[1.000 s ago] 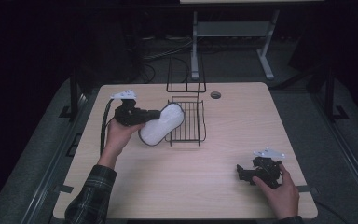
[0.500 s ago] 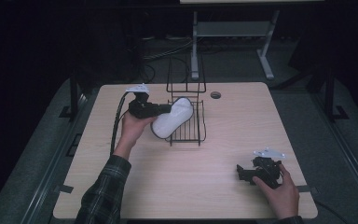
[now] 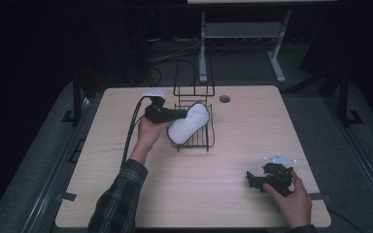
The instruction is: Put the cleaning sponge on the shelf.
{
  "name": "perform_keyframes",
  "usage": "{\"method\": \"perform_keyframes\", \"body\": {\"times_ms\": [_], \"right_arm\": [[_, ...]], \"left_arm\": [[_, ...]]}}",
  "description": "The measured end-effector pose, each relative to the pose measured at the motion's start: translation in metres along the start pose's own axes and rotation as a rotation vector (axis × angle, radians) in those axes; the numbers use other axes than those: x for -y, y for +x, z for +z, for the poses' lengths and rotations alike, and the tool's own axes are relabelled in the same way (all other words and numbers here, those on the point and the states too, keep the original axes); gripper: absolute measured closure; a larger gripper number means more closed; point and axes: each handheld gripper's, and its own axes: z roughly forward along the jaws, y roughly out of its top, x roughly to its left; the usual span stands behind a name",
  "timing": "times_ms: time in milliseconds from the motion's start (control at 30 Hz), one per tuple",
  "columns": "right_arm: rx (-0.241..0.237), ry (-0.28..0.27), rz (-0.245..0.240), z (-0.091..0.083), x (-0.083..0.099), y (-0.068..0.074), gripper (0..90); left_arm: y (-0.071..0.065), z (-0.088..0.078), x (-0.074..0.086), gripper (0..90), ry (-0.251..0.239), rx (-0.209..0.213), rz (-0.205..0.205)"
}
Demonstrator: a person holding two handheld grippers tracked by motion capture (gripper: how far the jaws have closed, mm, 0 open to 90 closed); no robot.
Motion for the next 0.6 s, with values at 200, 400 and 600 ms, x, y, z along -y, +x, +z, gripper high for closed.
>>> {"method": "perform_keyframes", "body": {"times_ms": [200,400,600], "right_arm": [[0.0,-0.001,-0.001,0.0,0.0,0.0,0.0],[0.0,0.0,0.0,0.0,0.0,0.0,0.0],[0.0,0.0,0.0,0.0,0.0,0.0,0.0]], "left_arm": [[0.006,0.006,0.002,83.0,0.003,-0.003,-0.008],[0.011,0.014,0.002,82.0,0.017,-0.028,0.0],[0.012,0.021,-0.001,80.7,0.041,-0.07,0.028]]}}
